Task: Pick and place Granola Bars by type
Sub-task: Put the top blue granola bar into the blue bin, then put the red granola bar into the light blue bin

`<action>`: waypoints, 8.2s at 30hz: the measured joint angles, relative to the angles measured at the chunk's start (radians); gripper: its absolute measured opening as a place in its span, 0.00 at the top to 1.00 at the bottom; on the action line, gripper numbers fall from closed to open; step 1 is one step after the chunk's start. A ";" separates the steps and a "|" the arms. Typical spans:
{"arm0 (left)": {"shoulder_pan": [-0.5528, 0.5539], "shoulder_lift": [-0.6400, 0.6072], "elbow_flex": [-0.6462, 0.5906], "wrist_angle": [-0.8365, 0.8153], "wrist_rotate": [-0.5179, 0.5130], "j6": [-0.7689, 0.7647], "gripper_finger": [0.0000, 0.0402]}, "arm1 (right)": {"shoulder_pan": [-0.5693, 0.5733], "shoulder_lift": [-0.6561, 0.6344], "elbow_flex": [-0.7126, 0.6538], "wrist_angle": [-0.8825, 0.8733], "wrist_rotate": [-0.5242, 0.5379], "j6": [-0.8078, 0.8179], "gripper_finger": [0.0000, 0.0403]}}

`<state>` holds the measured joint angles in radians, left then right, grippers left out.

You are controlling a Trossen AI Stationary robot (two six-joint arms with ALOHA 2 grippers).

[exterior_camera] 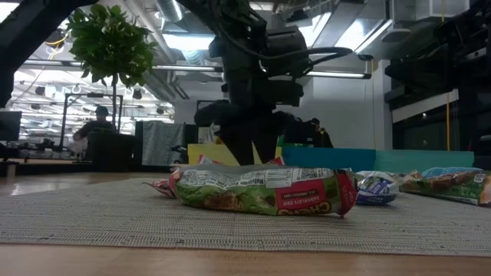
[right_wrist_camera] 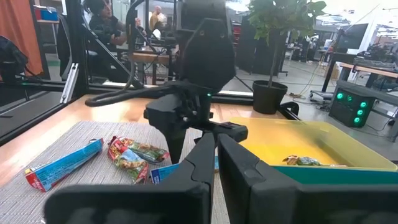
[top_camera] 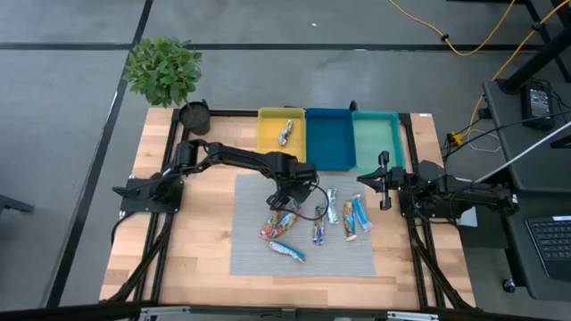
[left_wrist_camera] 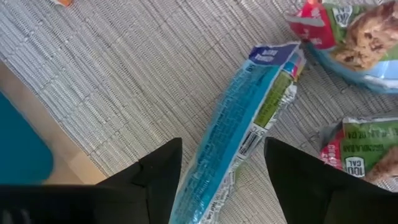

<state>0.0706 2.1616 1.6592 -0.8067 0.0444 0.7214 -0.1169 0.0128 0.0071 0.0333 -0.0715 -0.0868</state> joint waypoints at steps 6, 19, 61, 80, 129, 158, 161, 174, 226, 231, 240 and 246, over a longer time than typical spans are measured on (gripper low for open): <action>0.011 0.003 0.000 -0.005 0.048 -0.028 0.57 | 0.000 0.000 0.000 0.000 0.000 0.000 0.94; 0.008 0.017 0.000 -0.008 0.048 -0.056 0.78 | 0.000 0.000 0.000 0.000 0.000 0.000 0.94; -0.027 -0.082 0.360 -0.259 0.113 -0.130 0.97 | 0.000 0.000 0.000 0.000 0.000 0.000 0.94; -0.029 -0.332 0.359 -0.139 0.329 -0.167 0.97 | 0.000 0.000 0.000 0.000 0.000 0.000 0.94; 0.302 -0.055 0.670 0.062 0.056 -0.223 0.99 | 0.000 0.008 0.000 -0.001 0.001 0.000 0.94; 0.304 0.218 0.668 0.011 0.216 -0.131 0.99 | 0.000 0.008 0.000 0.000 0.000 0.000 0.94; 0.306 0.228 0.668 0.005 0.220 -0.122 0.99 | 0.000 0.008 0.000 0.000 0.000 0.000 0.94; 0.306 0.330 0.668 0.005 0.224 -0.114 0.99 | 0.000 0.008 0.000 0.000 0.000 0.000 0.94; 0.288 0.125 0.697 -0.445 0.246 -0.180 0.74 | 0.001 0.009 0.000 0.000 0.000 0.000 0.94; 0.264 0.092 0.697 -0.609 0.363 -0.140 0.77 | 0.001 0.009 0.000 0.000 0.000 0.000 0.94; 0.194 0.060 0.687 -0.762 0.455 -0.178 0.77 | 0.001 0.009 0.000 0.000 0.000 0.000 0.94; 0.120 0.005 0.687 -0.765 0.454 -0.226 0.77 | 0.001 0.010 0.000 0.000 0.000 0.000 0.94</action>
<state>0.1910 2.1671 2.3459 -1.5716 0.4985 0.4950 -0.1162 0.0223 0.0068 0.0330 -0.0715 -0.0868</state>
